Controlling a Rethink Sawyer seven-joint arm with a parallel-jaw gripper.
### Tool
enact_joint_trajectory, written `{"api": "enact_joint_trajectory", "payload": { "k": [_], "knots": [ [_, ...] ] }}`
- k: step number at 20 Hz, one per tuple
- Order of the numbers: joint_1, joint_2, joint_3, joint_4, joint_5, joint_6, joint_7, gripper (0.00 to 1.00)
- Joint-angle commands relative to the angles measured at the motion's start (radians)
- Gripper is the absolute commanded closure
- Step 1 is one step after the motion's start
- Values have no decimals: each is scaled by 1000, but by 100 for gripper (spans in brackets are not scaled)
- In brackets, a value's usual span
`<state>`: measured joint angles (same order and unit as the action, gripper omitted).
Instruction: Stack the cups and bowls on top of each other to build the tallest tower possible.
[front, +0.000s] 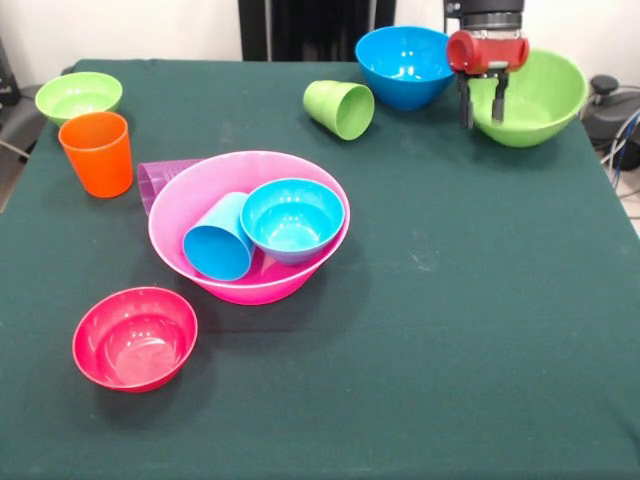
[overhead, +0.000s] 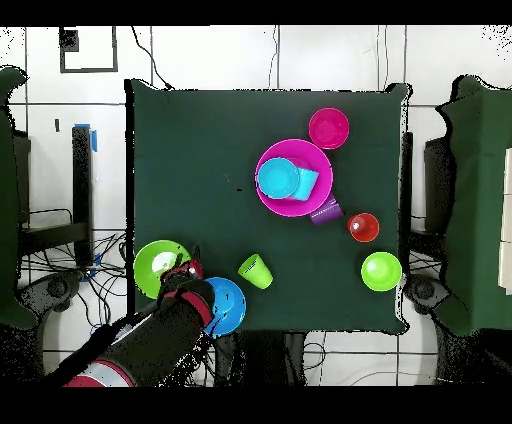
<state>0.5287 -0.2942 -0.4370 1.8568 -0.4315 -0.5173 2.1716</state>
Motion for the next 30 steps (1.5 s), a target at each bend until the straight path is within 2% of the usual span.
{"api": "enact_joint_trajectory", "payload": {
  "k": [1,5,10,18,27,30],
  "knots": [
    [-36,-46,120,-83,-61,109,33,0],
    [-75,-104,171,-75,-122,178,33,0],
    [-93,-115,192,-75,-142,194,33,0],
    [-84,-108,179,-71,-132,173,31,0],
    [-55,-58,133,-90,-94,111,21,0],
    [-61,-53,138,-96,-100,111,22,0]
  ]
}}
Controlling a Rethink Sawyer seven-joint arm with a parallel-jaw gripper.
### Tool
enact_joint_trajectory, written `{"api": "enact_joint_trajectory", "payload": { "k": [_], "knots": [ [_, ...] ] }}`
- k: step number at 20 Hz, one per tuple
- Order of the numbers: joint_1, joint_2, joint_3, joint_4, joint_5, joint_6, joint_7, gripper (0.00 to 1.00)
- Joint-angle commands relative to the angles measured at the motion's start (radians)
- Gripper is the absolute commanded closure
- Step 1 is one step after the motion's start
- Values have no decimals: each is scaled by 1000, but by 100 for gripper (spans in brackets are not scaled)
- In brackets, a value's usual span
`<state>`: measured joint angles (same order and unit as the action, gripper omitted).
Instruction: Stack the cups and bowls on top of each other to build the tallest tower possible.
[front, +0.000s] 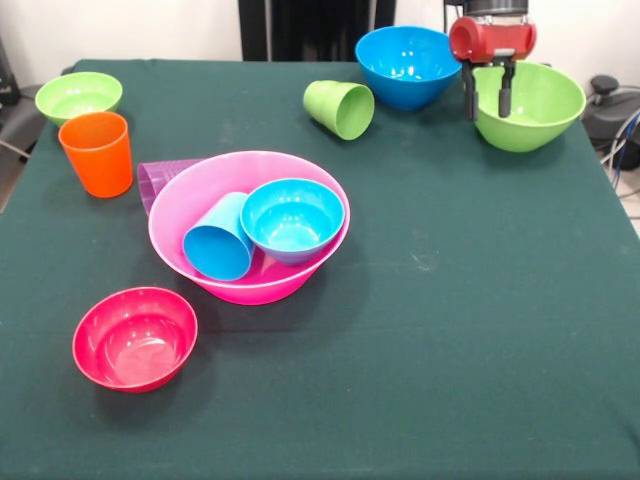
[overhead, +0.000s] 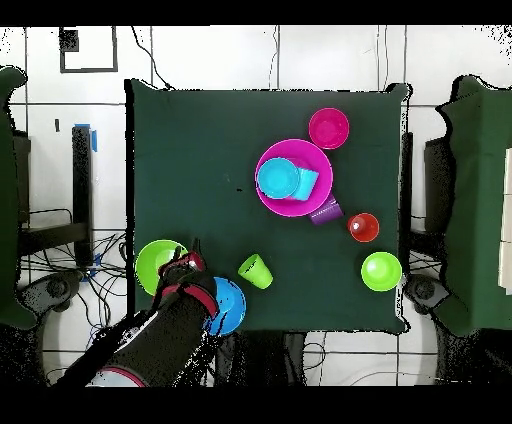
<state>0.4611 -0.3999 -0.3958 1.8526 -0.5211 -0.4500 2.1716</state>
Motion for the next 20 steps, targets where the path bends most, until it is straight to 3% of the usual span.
{"api": "enact_joint_trajectory", "payload": {
  "k": [1,7,20],
  "knots": [
    [10,57,93,-93,-6,39,21,0],
    [39,124,52,-114,48,-43,11,0],
    [41,194,33,-148,66,-122,17,0]
  ]
}}
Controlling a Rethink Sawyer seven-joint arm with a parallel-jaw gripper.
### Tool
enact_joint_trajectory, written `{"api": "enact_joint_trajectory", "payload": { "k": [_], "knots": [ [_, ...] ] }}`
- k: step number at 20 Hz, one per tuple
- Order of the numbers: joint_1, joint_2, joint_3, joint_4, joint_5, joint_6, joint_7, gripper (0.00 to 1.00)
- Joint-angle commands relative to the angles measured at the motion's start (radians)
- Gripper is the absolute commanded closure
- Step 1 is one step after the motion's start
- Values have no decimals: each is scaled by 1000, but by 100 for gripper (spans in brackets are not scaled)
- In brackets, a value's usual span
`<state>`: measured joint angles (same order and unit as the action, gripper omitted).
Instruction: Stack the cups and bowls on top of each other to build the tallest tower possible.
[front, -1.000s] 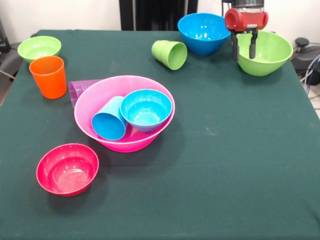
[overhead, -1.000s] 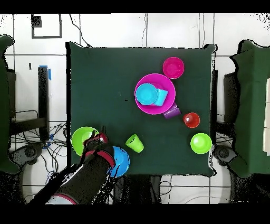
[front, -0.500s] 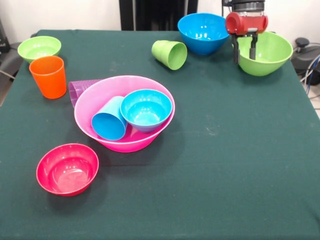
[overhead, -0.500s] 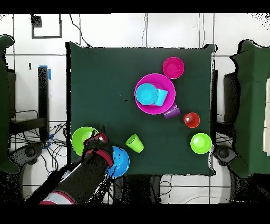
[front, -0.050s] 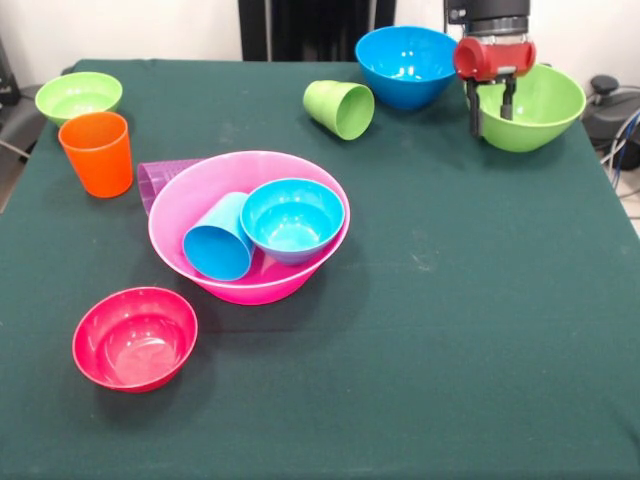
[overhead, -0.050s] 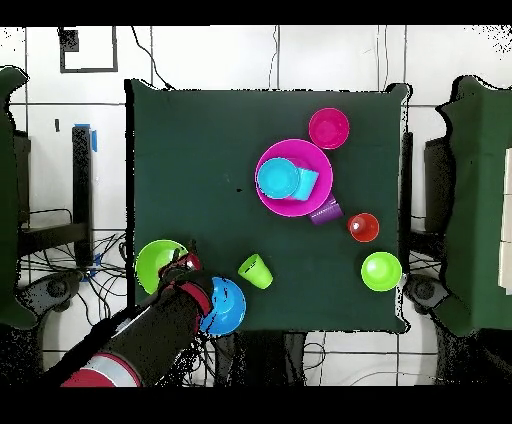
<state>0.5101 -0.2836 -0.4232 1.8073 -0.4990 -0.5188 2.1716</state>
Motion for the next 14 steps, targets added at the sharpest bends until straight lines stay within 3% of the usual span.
{"api": "enact_joint_trajectory", "payload": {
  "k": [1,11,12,14],
  "knots": [
    [-8,80,60,-103,44,-55,19,0],
    [-23,84,69,-107,25,-92,30,0],
    [-26,84,71,-105,24,-98,33,100],
    [-29,82,73,-105,19,-100,34,100]
  ]
}}
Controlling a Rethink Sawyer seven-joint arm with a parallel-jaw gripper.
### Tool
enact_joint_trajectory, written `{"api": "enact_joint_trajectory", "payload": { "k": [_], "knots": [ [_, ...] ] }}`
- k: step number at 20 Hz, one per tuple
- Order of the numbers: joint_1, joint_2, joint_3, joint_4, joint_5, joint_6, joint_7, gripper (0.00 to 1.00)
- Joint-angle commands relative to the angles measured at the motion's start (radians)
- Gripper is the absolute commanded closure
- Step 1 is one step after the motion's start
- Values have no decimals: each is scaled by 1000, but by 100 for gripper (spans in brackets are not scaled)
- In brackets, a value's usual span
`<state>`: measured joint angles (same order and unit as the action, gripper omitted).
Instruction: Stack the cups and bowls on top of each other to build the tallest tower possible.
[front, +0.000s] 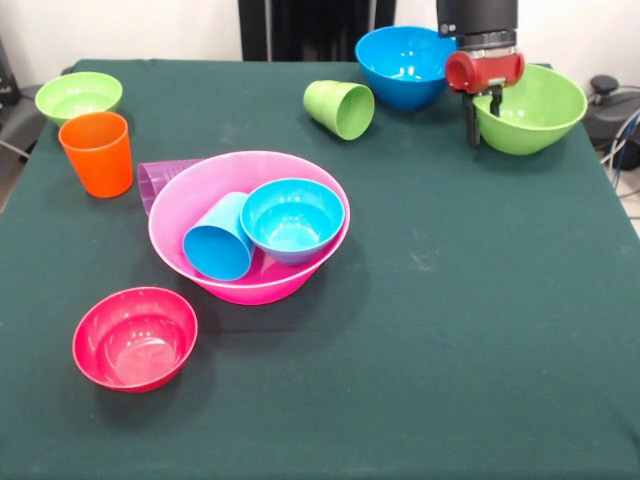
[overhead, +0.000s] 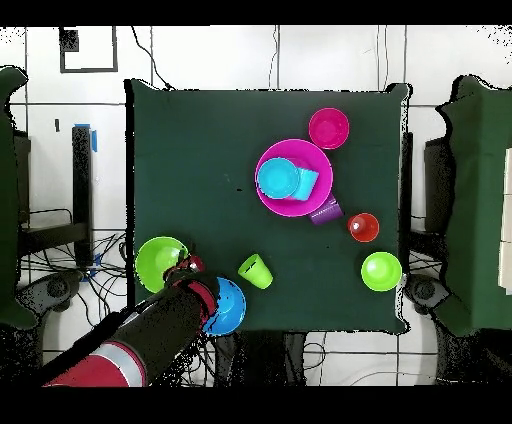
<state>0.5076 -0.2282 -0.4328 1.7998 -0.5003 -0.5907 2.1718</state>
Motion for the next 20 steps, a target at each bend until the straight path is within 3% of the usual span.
{"api": "enact_joint_trajectory", "payload": {
  "k": [1,11,14,15,16,19,20],
  "knots": [
    [-27,25,84,-97,18,-27,35,100],
    [-12,34,71,-81,70,-19,49,100],
    [-40,4,88,-76,47,-7,72,100],
    [-89,-25,135,-94,-30,30,92,100],
    [-163,-62,216,-120,-149,95,126,100],
    [-413,-167,539,-149,-538,313,272,100],
    [-526,-187,691,-125,-663,405,325,100]
  ]
}}
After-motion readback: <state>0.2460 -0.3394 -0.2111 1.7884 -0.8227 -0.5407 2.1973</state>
